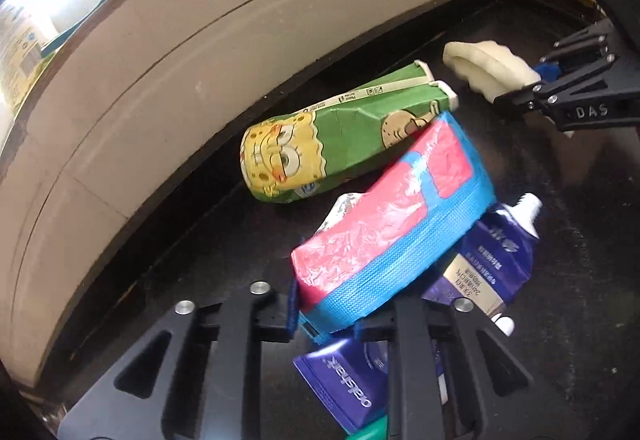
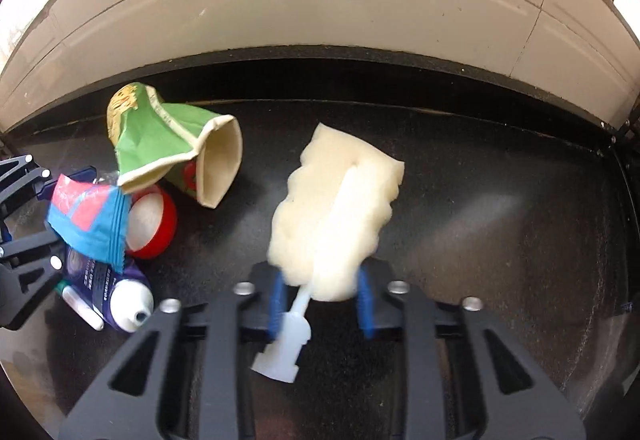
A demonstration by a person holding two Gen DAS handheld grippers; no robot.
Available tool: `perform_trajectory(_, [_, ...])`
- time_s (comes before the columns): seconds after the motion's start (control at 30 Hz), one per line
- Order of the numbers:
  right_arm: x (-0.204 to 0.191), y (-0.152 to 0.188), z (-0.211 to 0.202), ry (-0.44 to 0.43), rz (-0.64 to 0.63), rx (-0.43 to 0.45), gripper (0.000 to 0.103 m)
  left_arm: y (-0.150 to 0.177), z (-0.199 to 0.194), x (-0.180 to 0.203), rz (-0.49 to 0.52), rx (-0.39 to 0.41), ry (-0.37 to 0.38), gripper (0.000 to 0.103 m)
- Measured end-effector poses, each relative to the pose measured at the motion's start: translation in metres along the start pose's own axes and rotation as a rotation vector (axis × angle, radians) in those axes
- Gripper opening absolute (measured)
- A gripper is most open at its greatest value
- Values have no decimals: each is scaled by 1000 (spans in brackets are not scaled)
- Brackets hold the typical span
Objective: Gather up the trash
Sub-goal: 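Grasp the pink-and-blue snack bag with the left tool while the right tool grasps the white foam sponge, then carry snack bag and foam sponge over the bin and open both tools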
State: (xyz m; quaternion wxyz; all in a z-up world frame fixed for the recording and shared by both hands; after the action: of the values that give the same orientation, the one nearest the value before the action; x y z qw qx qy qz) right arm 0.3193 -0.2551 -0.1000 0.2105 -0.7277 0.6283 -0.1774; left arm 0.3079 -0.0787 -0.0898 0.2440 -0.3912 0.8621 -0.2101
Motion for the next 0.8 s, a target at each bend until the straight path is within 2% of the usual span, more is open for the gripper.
perform_trajectory(0.03, [-1,3,-6,2,-8,11,23,2,-6,-1,-8,7,-7,10])
perform_trajectory(0.23, [-3,24,-59,-28,-16,76,22,6,-48,-10,-92,34,-22,9])
perform_trajectory(0.33, [-12,44,-90,-57,-35,107,22,18,-83,-6,-155,45,-21,9])
perform_trajectory(0.47, [-21,77,-121,-99,-48,131,22,52,-128,18,-237,33,-31,9])
perform_trajectory(0.63, [-40,125,-156,-146,-56,153,22,111,-183,46,-310,16,-90,9])
perform_trajectory(0.8, [-57,170,-172,-164,-80,145,22,164,-209,88,-392,-20,-73,9])
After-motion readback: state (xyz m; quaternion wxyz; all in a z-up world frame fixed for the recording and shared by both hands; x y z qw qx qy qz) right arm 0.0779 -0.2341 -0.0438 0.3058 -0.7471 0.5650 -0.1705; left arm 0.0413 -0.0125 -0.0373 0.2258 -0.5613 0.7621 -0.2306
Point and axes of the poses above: each gripper's, at about its wrist camera, not at the fingertips, and z roughly the way its jaws point, x to its right, y to its underside, the point moved 2 cm from there along z, roughly the way its jaws point, and after that the axes turned 1 degree about y, right-handed, at the moved point
